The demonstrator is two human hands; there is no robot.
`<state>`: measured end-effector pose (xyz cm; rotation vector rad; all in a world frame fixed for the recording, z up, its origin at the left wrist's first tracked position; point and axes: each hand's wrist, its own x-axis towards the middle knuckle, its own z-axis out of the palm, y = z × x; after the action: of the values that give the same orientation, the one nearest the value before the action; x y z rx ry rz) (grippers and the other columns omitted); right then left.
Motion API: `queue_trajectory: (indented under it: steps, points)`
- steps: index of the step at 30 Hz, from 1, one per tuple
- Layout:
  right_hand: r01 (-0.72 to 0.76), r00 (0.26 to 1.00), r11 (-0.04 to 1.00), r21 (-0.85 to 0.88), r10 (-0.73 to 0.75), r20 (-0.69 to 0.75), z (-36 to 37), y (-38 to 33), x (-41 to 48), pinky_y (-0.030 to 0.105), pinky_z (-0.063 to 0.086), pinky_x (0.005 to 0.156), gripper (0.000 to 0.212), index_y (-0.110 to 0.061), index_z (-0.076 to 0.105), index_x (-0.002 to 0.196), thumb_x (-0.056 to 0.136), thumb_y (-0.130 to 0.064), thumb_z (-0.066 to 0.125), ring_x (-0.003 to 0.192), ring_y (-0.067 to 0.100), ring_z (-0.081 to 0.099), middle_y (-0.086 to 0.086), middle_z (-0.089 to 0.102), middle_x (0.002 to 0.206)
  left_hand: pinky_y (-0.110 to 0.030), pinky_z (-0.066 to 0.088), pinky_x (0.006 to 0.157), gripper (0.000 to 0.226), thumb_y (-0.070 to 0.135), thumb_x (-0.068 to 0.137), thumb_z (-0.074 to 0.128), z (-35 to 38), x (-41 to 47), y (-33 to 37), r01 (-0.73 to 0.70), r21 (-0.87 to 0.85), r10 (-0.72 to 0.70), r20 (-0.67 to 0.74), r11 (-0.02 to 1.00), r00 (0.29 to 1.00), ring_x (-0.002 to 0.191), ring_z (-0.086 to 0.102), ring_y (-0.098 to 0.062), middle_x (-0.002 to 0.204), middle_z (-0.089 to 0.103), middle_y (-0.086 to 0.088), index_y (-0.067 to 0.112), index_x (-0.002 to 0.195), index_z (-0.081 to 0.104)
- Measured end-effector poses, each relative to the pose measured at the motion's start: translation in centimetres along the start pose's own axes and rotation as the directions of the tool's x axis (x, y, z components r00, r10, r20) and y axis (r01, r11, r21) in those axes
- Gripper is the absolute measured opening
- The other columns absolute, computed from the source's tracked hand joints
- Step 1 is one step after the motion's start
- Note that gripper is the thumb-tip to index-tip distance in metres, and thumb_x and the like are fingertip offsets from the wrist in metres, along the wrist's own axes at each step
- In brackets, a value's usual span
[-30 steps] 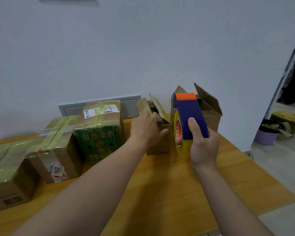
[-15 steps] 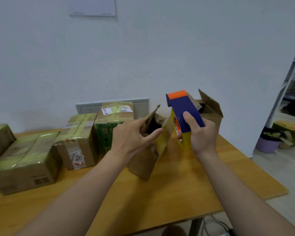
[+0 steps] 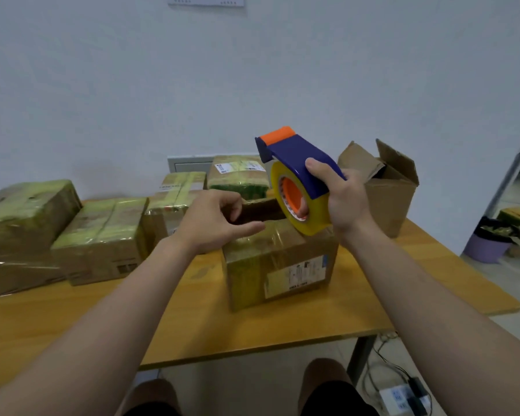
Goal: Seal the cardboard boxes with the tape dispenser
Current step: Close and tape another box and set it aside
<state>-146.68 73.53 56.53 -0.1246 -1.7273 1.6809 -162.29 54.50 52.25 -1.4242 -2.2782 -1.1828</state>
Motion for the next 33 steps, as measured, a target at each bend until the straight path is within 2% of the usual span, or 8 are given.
queue_trajectory:
  steps: [3,8,11,15,19,21,27,33]
  points:
    - [-0.009,1.0,0.999,0.041,0.008,0.025,0.9,0.0,0.1,0.025,0.056,0.055,0.033,-0.017,0.079,0.072,0.089,-0.042,0.068,0.058,0.018,0.069,0.009,0.073,0.07,-0.039,0.056,0.063,0.044,0.061,0.076,0.079,0.1,-0.1,-0.1,-0.003,0.089,-0.002,0.055,0.996,0.999,0.077,0.064,-0.013,0.087,0.068,0.008,0.035,0.089,0.047]
    - [-0.043,0.999,0.996,0.074,0.041,0.021,1.0,0.3,0.9,0.027,0.056,0.058,0.03,-0.017,0.08,0.073,0.087,-0.041,0.068,0.064,0.019,0.07,0.007,0.074,0.073,-0.039,0.049,0.099,0.041,0.051,0.104,0.051,1.4,-1.9,-0.2,0.013,0.194,-0.04,0.136,0.981,0.99,0.121,0.056,-0.009,0.132,0.066,0.013,0.04,0.143,0.055]
    - [-0.036,0.998,0.997,0.072,0.033,0.046,0.8,0.1,1.5,0.03,0.058,0.067,0.035,-0.008,0.079,0.096,0.088,-0.04,0.066,0.079,0.024,0.071,0.014,0.075,0.091,-0.052,0.034,0.115,0.04,0.047,0.109,0.042,1.6,-2.5,-0.3,0.101,0.163,-0.124,0.141,0.981,0.982,0.144,0.039,-0.013,0.144,0.057,0.019,0.041,0.146,0.056]
    - [-0.033,0.994,0.999,0.04,0.029,0.107,1.1,0.0,2.2,0.032,0.057,0.073,0.046,-0.004,0.072,0.115,0.091,-0.042,0.062,0.088,0.023,0.071,0.014,0.074,0.103,-0.047,0.018,0.124,0.043,0.046,0.109,0.041,1.4,-2.8,0.1,0.125,0.04,-0.131,0.287,0.991,0.949,0.157,0.014,-0.014,0.159,0.039,0.024,0.051,0.152,0.042]
    - [-0.071,0.983,0.995,0.075,0.057,0.174,1.3,0.4,2.5,0.03,0.054,0.066,0.052,0.0,0.069,0.119,0.093,-0.044,0.058,0.072,0.017,0.069,0.009,0.073,0.088,-0.05,0.017,0.124,0.079,0.083,0.08,0.058,0.7,-3.6,-0.2,0.087,0.07,-0.108,0.385,0.994,0.917,0.157,0.003,-0.005,0.162,0.028,0.032,0.059,0.152,0.036]
    - [-0.094,0.974,0.991,0.091,0.073,0.213,1.1,1.1,2.4,0.03,0.054,0.065,0.056,0.004,0.067,0.121,0.093,-0.043,0.056,0.068,0.016,0.068,0.006,0.073,0.081,-0.049,0.023,0.122,0.095,0.088,0.066,0.066,0.6,-3.8,-0.2,0.046,0.111,-0.084,0.37,0.993,0.925,0.155,0.01,-0.004,0.16,0.032,0.033,0.057,0.152,0.039]
    - [-0.208,0.91,0.97,0.123,0.145,0.389,-1.3,1.9,3.1,0.029,0.053,0.054,0.064,0.011,0.058,0.128,0.094,-0.042,0.051,0.052,0.019,0.062,0.005,0.066,0.059,-0.048,0.041,0.118,0.069,0.063,0.063,0.088,0.2,-3.6,-0.7,0.094,-0.089,-0.072,0.224,0.992,0.972,0.142,0.039,0.008,0.135,0.063,0.03,0.039,0.127,0.073]
    - [-0.299,0.703,0.95,-0.086,0.281,0.653,-2.7,0.4,5.1,0.03,0.053,0.052,0.076,-0.005,0.069,0.125,0.08,-0.065,0.071,0.044,0.021,0.058,0.009,0.059,0.05,-0.043,0.04,0.115,0.062,0.064,0.064,0.09,0.2,-4.3,-1.4,0.12,-0.164,-0.079,0.235,0.979,0.969,0.144,0.035,0.011,0.134,0.061,0.036,0.043,0.121,0.075]
